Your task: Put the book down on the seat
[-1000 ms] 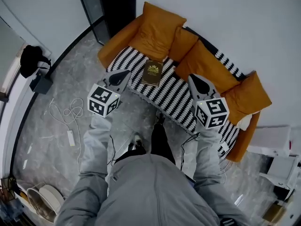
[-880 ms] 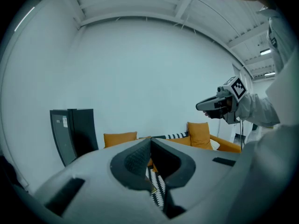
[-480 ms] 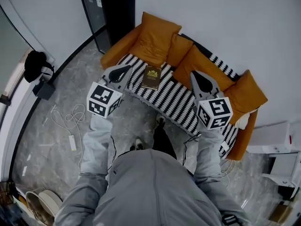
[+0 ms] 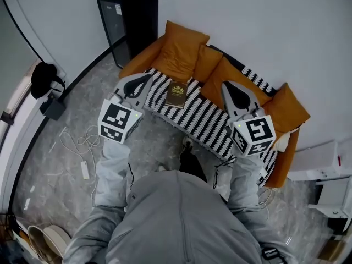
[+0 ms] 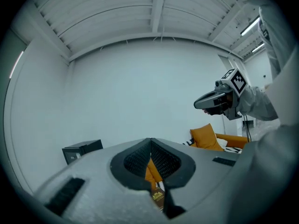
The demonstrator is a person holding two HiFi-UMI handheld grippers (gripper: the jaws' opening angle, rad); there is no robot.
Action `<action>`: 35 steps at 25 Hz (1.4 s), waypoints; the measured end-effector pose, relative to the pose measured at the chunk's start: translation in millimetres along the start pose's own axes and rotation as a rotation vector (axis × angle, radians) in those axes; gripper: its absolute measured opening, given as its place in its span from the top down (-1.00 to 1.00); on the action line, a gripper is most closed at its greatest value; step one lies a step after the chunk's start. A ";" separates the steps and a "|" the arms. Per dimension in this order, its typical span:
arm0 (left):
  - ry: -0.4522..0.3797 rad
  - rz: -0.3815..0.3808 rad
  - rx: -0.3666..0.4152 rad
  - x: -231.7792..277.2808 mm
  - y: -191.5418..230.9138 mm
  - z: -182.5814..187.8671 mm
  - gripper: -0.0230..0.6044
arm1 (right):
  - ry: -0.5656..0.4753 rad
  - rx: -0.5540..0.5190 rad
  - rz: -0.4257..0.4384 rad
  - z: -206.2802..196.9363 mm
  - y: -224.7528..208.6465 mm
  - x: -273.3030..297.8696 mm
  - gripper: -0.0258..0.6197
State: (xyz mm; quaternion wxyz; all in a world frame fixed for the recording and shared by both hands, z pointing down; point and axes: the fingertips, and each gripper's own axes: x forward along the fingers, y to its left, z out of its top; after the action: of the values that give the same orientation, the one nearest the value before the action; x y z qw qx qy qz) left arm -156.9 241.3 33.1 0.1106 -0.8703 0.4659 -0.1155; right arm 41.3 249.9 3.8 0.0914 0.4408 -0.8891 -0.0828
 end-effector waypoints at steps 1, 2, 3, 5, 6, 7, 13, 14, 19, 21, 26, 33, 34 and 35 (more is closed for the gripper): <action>-0.006 0.002 0.011 -1.0 -0.7 5.2 0.84 | 0.003 -0.015 0.002 2.5 2.0 -1.3 0.83; -0.013 0.003 0.021 -1.8 -1.4 10.8 0.84 | 0.007 -0.032 0.004 4.6 4.4 -2.2 0.83; -0.021 0.001 0.031 -2.6 -2.4 16.5 0.84 | 0.011 -0.049 0.007 6.8 7.3 -2.6 0.83; -0.039 -0.005 0.051 -4.9 -5.1 27.4 0.84 | 0.011 -0.066 0.018 11.2 13.3 -2.8 0.83; -0.048 -0.009 0.058 -6.3 -6.5 32.0 0.84 | 0.008 -0.067 0.024 13.1 15.9 -2.9 0.83; -0.056 -0.011 0.063 -7.8 -7.9 36.0 0.84 | 0.005 -0.066 0.028 14.7 17.9 -3.2 0.83; -0.088 -0.019 0.090 -18.4 -16.9 52.6 0.84 | -0.001 -0.082 0.028 20.9 26.8 -11.2 0.83; -0.093 -0.020 0.093 -18.8 -17.1 54.8 0.84 | 0.000 -0.085 0.027 21.4 27.0 -11.7 0.83; -0.091 -0.025 0.099 -16.7 -17.8 57.3 0.84 | 0.002 -0.087 0.020 23.2 24.4 -13.3 0.83; -0.091 -0.027 0.099 -15.2 -18.5 56.9 0.84 | 0.005 -0.094 0.018 23.7 23.5 -13.3 0.83; -0.086 -0.028 0.091 -14.3 -19.3 52.3 0.84 | 0.016 -0.105 0.016 21.8 22.8 -11.0 0.83; -0.069 -0.024 0.075 -10.0 -14.5 43.6 0.84 | 0.031 -0.091 0.024 14.8 19.2 -3.2 0.83; -0.067 -0.024 0.073 -8.7 -14.8 42.6 0.84 | 0.031 -0.088 0.024 13.7 17.9 -2.9 0.83; -0.065 -0.025 0.071 -7.2 -15.3 41.9 0.84 | 0.031 -0.085 0.023 12.8 16.2 -2.7 0.83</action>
State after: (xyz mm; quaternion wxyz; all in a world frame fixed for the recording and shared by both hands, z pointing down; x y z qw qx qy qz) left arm -136.0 259.1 -2.8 0.1552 -0.8749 0.4466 -0.1049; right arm 27.4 262.6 -5.2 0.1249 0.4273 -0.8883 -0.1126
